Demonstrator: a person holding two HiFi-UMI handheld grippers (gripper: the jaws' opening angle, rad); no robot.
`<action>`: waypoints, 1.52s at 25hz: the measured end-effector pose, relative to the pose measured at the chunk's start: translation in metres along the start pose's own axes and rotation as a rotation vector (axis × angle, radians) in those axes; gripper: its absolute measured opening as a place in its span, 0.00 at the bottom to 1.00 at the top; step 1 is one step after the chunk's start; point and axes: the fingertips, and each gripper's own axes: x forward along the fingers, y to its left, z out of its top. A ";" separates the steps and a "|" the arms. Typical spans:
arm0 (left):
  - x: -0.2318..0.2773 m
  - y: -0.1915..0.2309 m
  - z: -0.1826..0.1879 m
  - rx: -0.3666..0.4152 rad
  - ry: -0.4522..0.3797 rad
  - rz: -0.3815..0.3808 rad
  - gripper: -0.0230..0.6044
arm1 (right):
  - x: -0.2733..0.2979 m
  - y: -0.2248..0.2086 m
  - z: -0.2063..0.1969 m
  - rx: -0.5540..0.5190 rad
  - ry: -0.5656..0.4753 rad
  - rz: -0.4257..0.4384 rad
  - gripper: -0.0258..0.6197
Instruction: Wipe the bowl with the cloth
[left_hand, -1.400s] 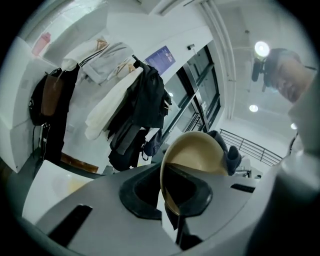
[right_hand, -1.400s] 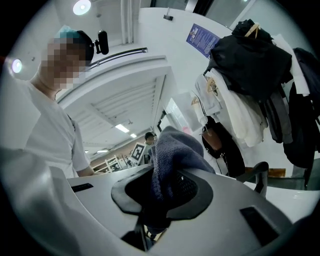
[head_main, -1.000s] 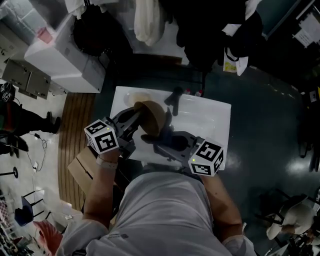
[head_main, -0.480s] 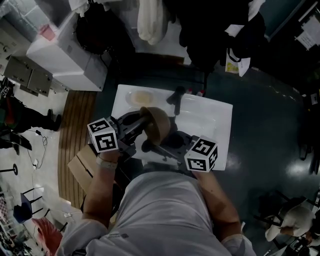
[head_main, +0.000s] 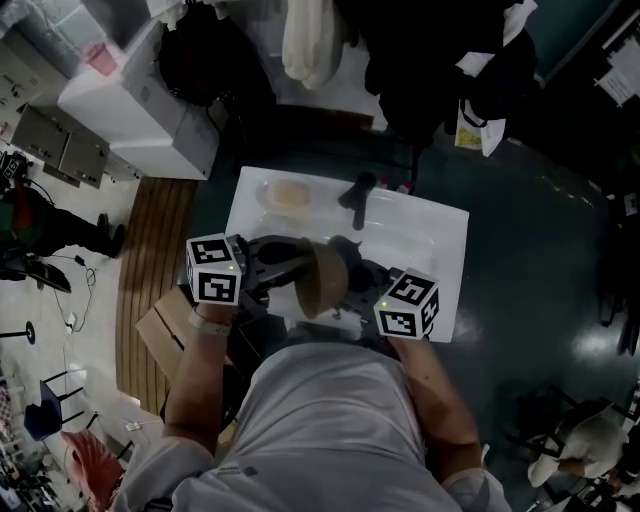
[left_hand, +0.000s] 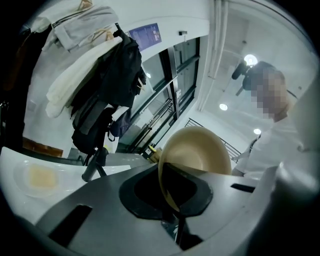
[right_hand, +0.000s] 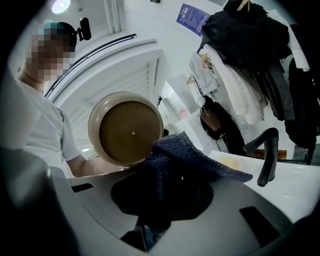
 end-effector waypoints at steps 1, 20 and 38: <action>0.000 -0.002 -0.003 0.006 0.021 -0.011 0.07 | -0.001 -0.002 0.000 0.000 0.000 -0.004 0.17; 0.002 0.004 -0.065 0.114 0.351 0.026 0.07 | -0.027 -0.007 0.025 -0.027 -0.050 0.009 0.17; -0.018 0.069 -0.039 -0.001 0.149 0.323 0.07 | -0.045 0.017 0.032 -0.039 -0.073 0.054 0.17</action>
